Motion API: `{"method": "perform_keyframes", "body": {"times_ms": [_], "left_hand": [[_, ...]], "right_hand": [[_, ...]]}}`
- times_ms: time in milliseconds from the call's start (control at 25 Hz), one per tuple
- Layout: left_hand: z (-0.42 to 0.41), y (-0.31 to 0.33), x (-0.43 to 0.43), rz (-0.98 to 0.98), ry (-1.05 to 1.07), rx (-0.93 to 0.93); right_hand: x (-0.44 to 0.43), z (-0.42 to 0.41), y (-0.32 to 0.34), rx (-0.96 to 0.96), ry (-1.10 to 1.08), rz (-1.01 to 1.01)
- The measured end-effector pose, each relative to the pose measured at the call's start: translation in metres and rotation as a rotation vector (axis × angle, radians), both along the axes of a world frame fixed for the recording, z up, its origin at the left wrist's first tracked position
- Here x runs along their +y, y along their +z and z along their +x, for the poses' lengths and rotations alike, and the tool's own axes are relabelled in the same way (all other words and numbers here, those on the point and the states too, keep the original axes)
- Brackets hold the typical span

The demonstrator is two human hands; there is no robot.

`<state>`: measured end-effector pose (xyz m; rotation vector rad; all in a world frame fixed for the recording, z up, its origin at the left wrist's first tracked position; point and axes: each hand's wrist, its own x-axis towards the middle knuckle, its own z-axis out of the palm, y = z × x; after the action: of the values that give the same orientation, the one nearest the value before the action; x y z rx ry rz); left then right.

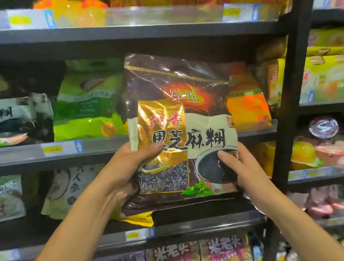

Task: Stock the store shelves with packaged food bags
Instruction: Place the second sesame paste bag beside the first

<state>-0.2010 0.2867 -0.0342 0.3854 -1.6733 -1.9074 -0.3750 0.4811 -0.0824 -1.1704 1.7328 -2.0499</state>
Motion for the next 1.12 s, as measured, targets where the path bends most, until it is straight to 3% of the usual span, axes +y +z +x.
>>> {"method": "perform_keyframes", "body": {"times_ms": [160,320,760,960,1120], "left_hand": [[0.009,-0.067,0.018,-0.088,0.016,-0.036],[0.03,-0.131,0.037,-0.012,0.053,-0.103],[0.093,-0.255,0.054,0.209,0.111,-0.339],[0.12,-0.272,0.062,0.078,0.243,-0.46],[0.138,-0.276,0.063,0.065,0.333,-0.45]], "right_hand": [[0.017,0.006,-0.066,-0.193,0.043,0.128],[0.034,0.027,-0.122,-0.335,0.028,0.203],[0.04,0.096,-0.219,-0.394,0.012,0.336],[0.023,0.107,-0.232,-0.39,0.04,0.415],[0.007,0.117,-0.237,-0.381,0.091,0.452]]}}
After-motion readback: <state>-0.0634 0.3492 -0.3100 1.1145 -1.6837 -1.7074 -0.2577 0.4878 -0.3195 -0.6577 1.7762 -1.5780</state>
